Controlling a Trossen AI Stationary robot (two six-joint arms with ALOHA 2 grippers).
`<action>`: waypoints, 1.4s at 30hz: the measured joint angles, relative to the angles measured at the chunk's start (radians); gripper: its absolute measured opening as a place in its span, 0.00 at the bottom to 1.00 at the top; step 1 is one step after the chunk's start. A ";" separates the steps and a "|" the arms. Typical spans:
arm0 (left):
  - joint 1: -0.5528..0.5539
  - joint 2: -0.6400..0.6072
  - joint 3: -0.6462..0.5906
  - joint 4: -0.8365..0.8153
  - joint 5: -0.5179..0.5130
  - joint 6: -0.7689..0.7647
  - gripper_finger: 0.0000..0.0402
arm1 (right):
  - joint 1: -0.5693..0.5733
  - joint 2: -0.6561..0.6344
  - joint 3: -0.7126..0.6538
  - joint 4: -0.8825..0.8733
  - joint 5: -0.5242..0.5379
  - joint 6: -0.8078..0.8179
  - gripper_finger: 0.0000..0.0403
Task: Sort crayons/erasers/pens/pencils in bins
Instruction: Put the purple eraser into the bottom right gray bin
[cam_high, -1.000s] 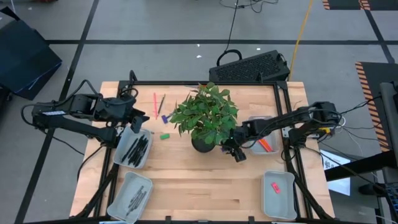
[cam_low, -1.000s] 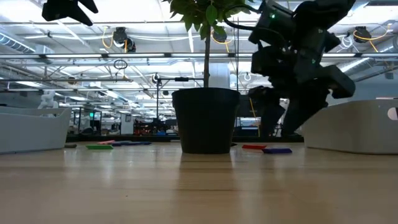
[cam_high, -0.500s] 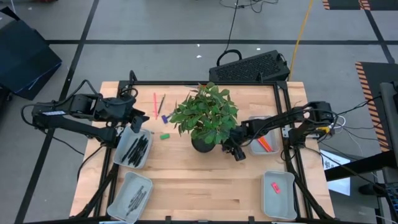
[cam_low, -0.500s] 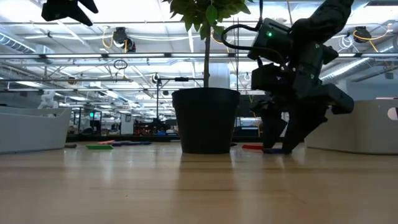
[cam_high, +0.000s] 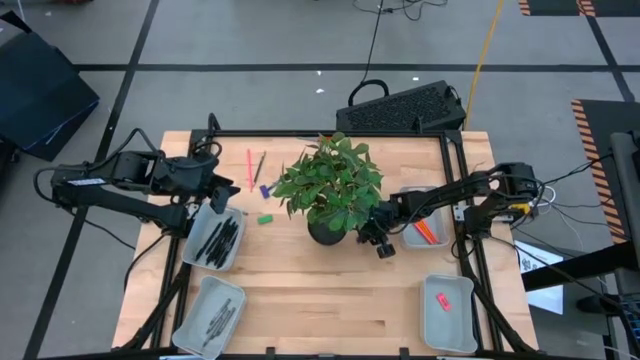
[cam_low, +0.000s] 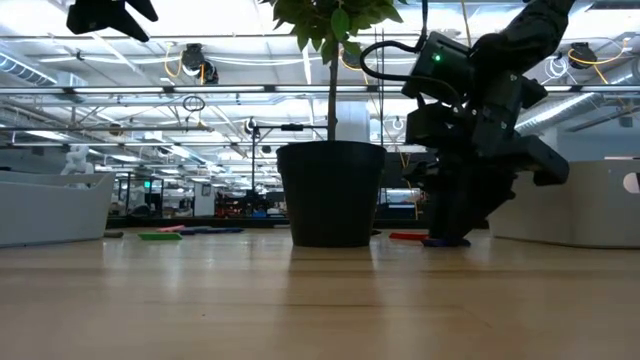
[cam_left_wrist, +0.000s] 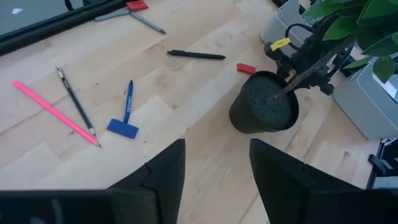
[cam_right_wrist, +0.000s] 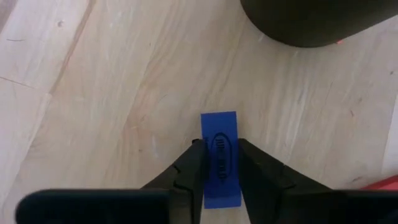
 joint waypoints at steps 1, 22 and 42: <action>0.000 0.000 0.000 0.000 0.000 0.006 0.45 | 0.001 -0.002 0.000 -0.001 0.000 0.005 0.18; -0.002 0.000 0.000 -0.003 0.148 0.521 0.45 | 0.304 -0.301 0.335 -0.525 0.112 0.356 0.16; -0.001 0.000 0.000 -0.003 0.142 0.498 0.45 | 1.045 -0.274 0.346 -0.679 0.082 1.000 0.17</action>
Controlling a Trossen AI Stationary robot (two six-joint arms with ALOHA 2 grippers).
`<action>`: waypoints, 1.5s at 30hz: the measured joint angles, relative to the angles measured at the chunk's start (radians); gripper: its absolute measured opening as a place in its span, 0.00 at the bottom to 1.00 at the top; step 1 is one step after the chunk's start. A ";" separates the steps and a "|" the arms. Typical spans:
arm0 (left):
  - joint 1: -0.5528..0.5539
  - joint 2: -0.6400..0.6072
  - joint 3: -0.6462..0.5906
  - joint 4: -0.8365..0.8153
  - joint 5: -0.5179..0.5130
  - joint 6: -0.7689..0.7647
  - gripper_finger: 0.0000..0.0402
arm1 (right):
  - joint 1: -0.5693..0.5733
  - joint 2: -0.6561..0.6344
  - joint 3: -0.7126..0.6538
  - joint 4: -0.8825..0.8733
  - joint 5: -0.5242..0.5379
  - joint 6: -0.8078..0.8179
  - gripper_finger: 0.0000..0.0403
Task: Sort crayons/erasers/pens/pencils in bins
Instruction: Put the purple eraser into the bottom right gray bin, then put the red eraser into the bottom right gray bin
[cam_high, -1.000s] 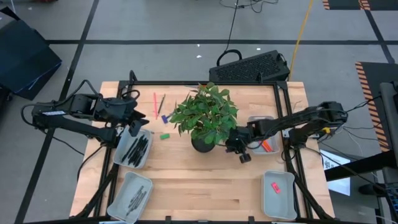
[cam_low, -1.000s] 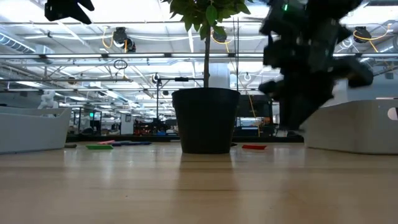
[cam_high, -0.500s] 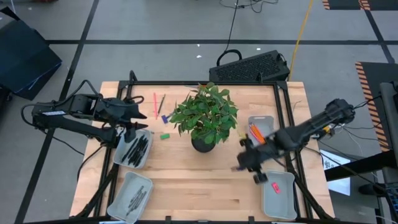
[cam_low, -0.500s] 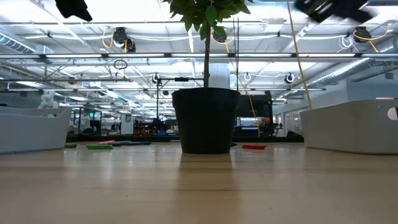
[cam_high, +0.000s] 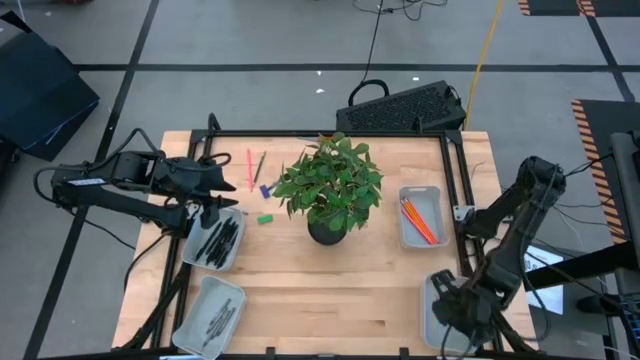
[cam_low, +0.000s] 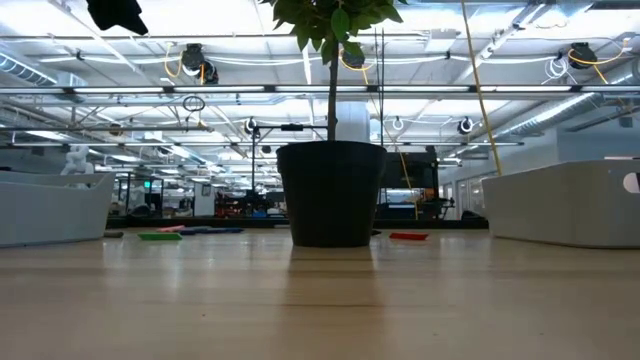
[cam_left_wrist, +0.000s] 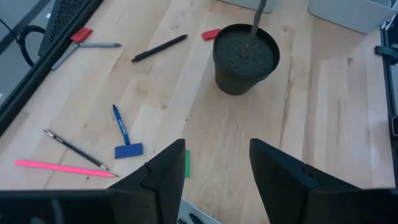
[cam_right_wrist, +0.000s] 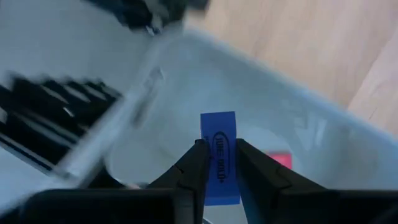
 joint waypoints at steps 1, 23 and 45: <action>0.000 0.000 0.000 0.000 0.000 0.000 0.45 | 0.011 0.007 -0.022 0.001 -0.001 -0.010 0.17; 0.000 0.000 0.000 0.001 -0.001 -0.002 0.45 | -0.130 -0.091 -0.053 -0.102 -0.040 -0.098 0.42; 0.000 0.000 0.000 0.001 -0.002 -0.001 0.45 | -1.057 -0.058 -0.233 0.392 0.084 -0.564 0.51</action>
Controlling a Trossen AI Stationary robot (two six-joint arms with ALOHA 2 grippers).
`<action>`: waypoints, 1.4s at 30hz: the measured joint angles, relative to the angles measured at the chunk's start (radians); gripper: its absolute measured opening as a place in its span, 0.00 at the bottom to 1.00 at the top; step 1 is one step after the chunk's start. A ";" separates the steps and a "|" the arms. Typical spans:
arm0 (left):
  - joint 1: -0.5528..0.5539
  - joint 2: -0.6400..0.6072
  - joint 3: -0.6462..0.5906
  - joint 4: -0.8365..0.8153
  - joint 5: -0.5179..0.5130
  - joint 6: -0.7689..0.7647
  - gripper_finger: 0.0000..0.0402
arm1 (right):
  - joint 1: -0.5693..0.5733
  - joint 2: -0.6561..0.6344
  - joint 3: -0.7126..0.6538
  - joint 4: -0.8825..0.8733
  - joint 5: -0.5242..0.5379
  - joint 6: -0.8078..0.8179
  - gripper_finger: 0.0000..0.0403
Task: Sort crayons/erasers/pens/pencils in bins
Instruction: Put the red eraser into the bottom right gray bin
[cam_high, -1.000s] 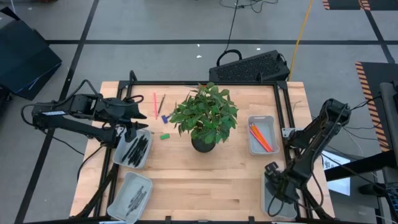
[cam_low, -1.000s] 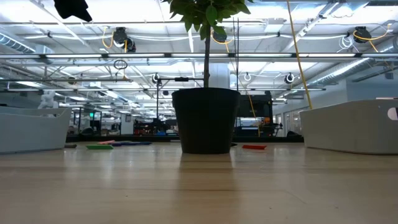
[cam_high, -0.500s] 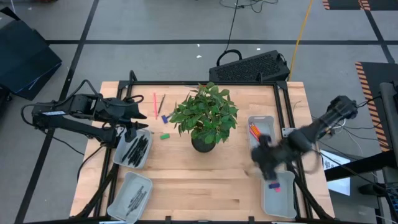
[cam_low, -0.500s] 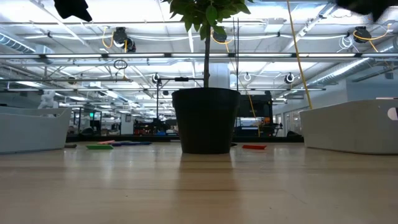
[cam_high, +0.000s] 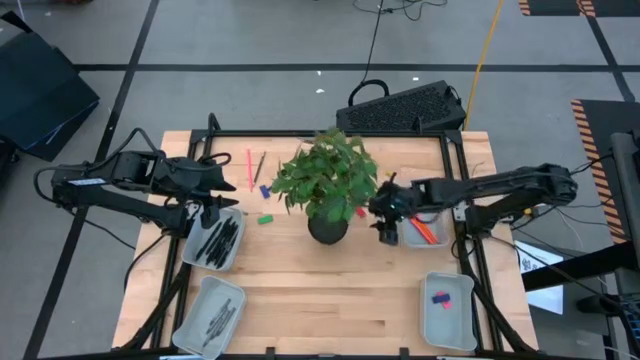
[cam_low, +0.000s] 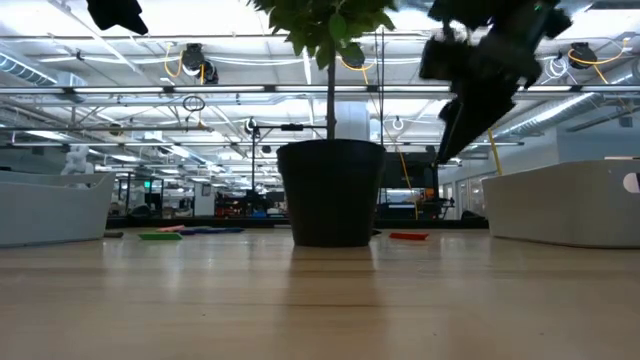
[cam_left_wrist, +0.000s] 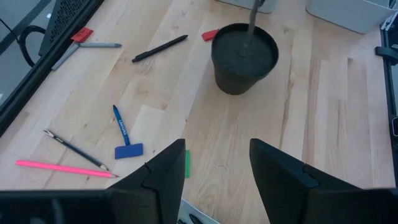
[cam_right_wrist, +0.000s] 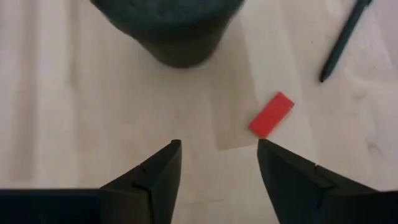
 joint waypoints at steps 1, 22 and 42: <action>0.000 0.000 0.000 0.000 0.000 0.000 0.45 | -0.016 0.023 -0.001 0.006 -0.002 -0.023 0.53; 0.000 0.000 0.000 0.002 0.000 0.000 0.45 | -0.066 0.062 -0.172 0.271 0.005 -0.193 0.64; 0.000 0.000 0.000 0.001 -0.001 0.000 0.45 | -0.148 0.275 -0.267 0.714 0.103 -0.015 0.64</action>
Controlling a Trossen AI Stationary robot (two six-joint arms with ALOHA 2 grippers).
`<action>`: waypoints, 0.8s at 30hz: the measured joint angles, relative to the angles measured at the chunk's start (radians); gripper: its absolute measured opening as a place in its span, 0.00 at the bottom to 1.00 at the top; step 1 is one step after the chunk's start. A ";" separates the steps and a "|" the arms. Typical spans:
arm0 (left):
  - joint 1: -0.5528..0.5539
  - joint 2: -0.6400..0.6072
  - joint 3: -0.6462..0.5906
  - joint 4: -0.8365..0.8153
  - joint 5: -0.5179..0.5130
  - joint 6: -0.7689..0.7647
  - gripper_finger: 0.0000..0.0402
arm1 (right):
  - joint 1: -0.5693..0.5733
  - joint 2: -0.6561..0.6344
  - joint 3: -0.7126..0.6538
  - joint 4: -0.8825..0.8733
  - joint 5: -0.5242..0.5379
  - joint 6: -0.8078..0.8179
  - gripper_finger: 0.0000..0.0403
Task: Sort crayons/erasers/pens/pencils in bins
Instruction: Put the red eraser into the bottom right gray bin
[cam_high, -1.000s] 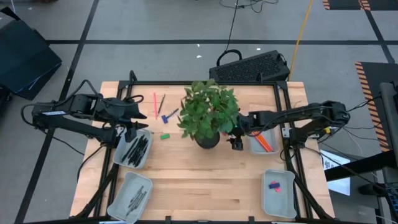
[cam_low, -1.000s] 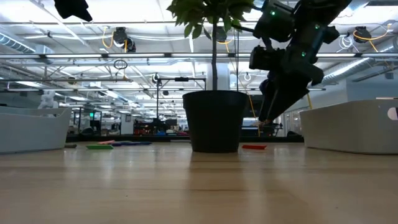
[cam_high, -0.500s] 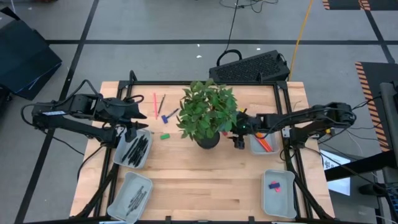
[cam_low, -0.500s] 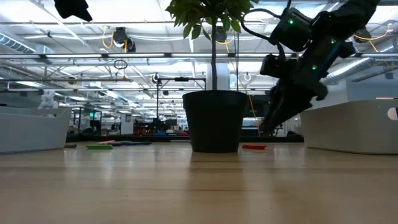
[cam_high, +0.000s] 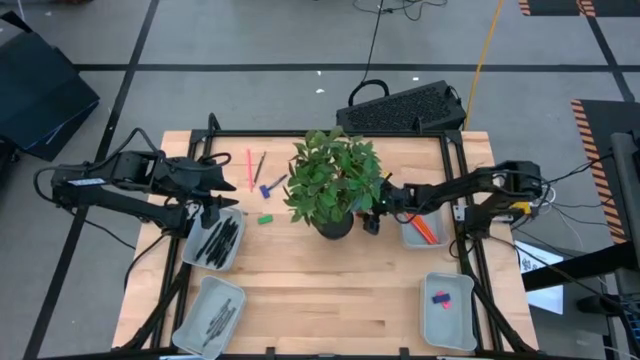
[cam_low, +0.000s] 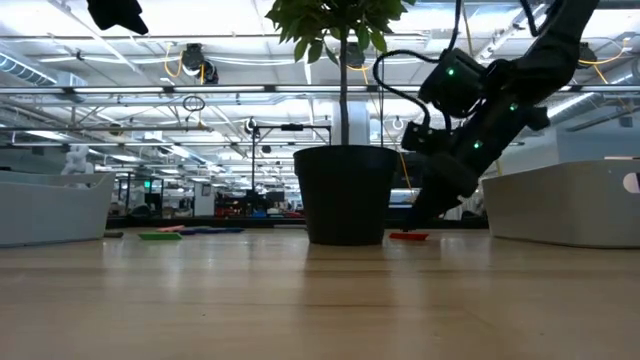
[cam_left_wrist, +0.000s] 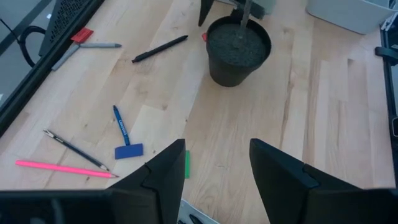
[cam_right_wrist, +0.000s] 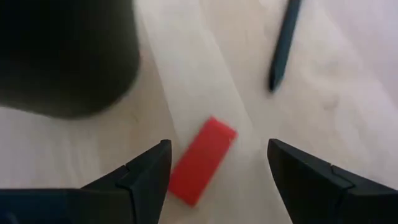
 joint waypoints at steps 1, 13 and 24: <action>0.000 0.000 0.000 0.000 0.000 0.000 0.45 | -0.005 0.013 0.000 -0.006 -0.004 0.017 0.63; 0.000 0.000 0.000 0.000 0.000 0.000 0.45 | -0.002 0.082 0.003 -0.007 -0.029 0.029 0.37; 0.000 0.000 0.000 0.000 0.000 0.000 0.45 | 0.009 0.054 0.002 -0.096 -0.065 0.045 0.17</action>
